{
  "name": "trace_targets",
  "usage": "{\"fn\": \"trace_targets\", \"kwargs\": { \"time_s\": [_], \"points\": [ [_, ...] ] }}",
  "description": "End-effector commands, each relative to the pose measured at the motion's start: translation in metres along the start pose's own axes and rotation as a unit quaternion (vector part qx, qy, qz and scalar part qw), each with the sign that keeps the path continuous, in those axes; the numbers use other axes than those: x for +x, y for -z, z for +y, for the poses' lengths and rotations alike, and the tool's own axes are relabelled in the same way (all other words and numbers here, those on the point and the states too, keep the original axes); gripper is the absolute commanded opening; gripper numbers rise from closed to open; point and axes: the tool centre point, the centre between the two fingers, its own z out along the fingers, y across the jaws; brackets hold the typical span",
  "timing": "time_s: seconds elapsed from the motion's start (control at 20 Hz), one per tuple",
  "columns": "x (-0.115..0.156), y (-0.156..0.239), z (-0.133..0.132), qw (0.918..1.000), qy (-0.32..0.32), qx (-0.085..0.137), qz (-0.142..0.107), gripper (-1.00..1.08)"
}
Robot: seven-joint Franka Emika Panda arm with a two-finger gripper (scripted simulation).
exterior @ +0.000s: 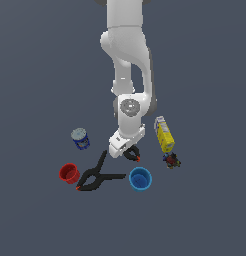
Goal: Pick up a designated object from a clutter of objects.
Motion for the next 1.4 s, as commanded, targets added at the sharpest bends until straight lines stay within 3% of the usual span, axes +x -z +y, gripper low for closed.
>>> {"fn": "trace_targets", "kwargs": {
  "time_s": [0.0, 0.05, 0.1, 0.85, 1.35],
  "points": [
    [0.0, -0.004, 0.0, 1.0, 0.0, 0.0, 0.0, 1.0],
    [0.0, -0.004, 0.0, 1.0, 0.001, 0.0, 0.0, 1.0],
    [0.0, -0.004, 0.0, 1.0, 0.001, 0.0, 0.0, -1.0],
    [0.002, 0.006, 0.002, 1.0, -0.002, -0.003, 0.002, -1.0],
    [0.017, 0.058, -0.005, 1.0, -0.001, -0.002, 0.002, -1.0]
  ]
}}
